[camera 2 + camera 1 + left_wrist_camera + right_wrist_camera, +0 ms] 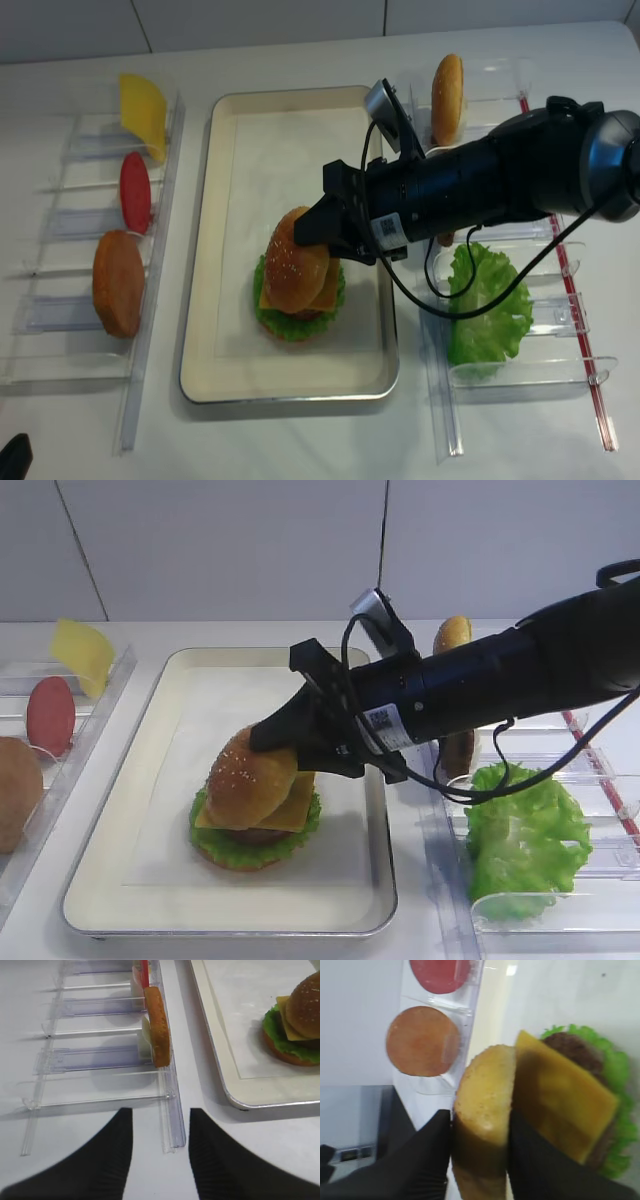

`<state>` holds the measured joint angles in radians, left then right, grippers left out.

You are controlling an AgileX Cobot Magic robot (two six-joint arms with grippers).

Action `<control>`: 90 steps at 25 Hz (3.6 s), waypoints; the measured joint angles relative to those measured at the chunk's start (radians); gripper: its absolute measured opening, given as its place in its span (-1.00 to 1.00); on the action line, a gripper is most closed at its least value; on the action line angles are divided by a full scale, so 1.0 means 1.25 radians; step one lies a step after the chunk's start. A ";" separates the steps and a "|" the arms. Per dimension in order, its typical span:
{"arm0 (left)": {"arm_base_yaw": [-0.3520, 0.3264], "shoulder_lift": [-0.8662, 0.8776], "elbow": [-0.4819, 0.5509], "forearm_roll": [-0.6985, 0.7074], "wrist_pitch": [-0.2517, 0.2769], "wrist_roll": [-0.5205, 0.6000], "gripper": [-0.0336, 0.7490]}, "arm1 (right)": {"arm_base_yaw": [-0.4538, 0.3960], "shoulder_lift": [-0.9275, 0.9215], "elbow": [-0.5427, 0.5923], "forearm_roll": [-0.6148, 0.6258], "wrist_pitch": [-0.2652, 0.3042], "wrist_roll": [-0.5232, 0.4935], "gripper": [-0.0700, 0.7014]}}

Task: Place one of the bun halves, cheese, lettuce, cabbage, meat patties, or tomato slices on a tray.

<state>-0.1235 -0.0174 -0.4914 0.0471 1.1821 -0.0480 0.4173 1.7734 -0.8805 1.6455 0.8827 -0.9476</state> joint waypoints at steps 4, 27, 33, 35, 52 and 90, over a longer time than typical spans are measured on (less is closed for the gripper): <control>0.000 0.000 0.000 0.000 0.000 0.000 -0.26 | 0.000 0.000 0.000 -0.025 -0.042 0.000 0.08; 0.000 0.000 0.000 0.000 0.000 0.000 -0.26 | -0.068 0.000 0.000 -0.058 0.005 0.012 0.26; 0.000 0.000 0.000 0.000 0.000 0.000 -0.26 | -0.093 0.000 0.000 -0.063 0.022 0.013 0.26; 0.000 0.000 0.000 0.000 0.000 0.000 -0.26 | -0.093 -0.004 0.000 -0.071 0.029 0.014 0.26; 0.000 0.000 0.000 0.000 0.000 0.000 -0.26 | -0.093 -0.252 -0.194 -0.744 0.149 0.500 0.26; 0.000 0.000 0.000 0.000 0.000 0.000 -0.26 | -0.093 -1.162 0.206 -1.283 0.307 0.744 0.26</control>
<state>-0.1235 -0.0174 -0.4914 0.0471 1.1821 -0.0480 0.3006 0.3213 -0.6224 0.0416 1.2669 -0.0177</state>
